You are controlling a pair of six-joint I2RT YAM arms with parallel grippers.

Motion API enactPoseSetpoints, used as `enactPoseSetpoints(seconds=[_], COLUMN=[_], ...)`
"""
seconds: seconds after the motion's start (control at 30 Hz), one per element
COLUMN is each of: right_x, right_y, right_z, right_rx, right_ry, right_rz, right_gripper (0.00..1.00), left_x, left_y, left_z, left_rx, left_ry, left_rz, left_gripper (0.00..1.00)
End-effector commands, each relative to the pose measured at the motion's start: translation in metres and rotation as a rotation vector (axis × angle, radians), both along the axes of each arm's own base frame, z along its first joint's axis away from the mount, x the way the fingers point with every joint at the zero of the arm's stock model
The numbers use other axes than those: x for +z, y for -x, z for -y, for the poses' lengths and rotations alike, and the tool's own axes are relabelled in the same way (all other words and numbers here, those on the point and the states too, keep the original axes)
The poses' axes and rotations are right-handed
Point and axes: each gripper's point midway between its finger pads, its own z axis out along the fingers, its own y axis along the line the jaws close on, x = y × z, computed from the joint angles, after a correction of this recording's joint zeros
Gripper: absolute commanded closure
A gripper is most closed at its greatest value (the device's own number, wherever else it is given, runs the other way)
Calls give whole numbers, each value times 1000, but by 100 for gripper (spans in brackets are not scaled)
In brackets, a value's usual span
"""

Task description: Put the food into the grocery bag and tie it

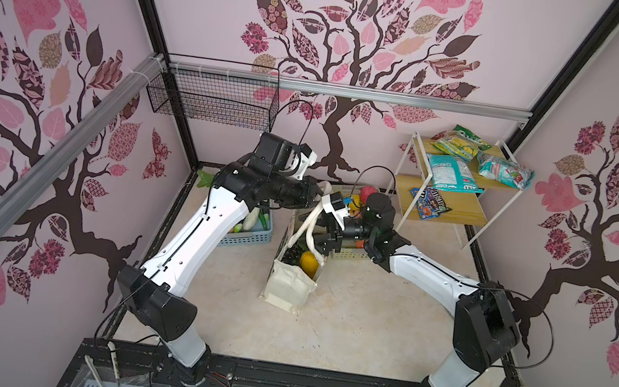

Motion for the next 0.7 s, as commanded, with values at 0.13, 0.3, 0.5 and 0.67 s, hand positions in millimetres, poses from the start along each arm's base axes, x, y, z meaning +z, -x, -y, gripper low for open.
enactPoseSetpoints(seconds=[0.13, 0.3, 0.5, 0.67], right_x=[35, 41, 47, 44], right_y=[20, 15, 10, 5], right_z=[-10, -13, -12, -10], right_rx=[93, 66, 27, -13], right_ry=[-115, -150, -185, -183], right_rz=[15, -33, -93, -127], right_gripper=[26, 34, 56, 72], left_x=[5, 4, 3, 4], left_y=[-7, -4, -3, -2], left_z=[-4, -6, -8, -12], left_rx=[40, 45, 53, 63], left_ry=[5, 5, 6, -1], left_rz=[54, 53, 55, 64], left_gripper=[87, 87, 87, 87])
